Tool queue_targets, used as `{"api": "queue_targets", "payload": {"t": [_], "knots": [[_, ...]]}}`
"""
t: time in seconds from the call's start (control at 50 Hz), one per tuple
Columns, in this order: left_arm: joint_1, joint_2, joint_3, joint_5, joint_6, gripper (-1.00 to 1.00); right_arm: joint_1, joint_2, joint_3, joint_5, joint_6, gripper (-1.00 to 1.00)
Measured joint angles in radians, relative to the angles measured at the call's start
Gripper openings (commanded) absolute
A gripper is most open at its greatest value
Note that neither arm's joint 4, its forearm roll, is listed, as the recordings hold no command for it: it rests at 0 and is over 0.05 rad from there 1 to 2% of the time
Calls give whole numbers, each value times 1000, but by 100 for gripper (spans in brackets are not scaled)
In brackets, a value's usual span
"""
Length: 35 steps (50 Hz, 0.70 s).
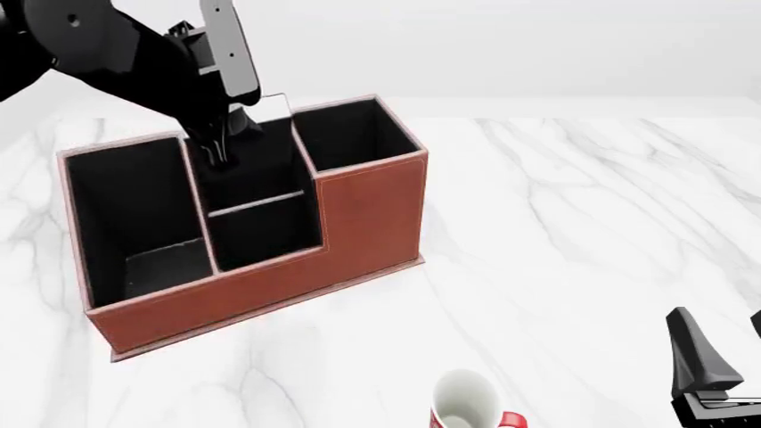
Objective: Pick up the book and place it in the front compartment of the caddy.
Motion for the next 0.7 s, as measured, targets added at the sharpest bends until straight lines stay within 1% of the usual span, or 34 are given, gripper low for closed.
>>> {"api": "queue_targets", "payload": {"t": [0.3,0.7], "knots": [[14,15,46,-53,21,-100,0,0,0,0,0,100],[36,30,101,-107,29,-100,0,0,0,0,0,100]]}}
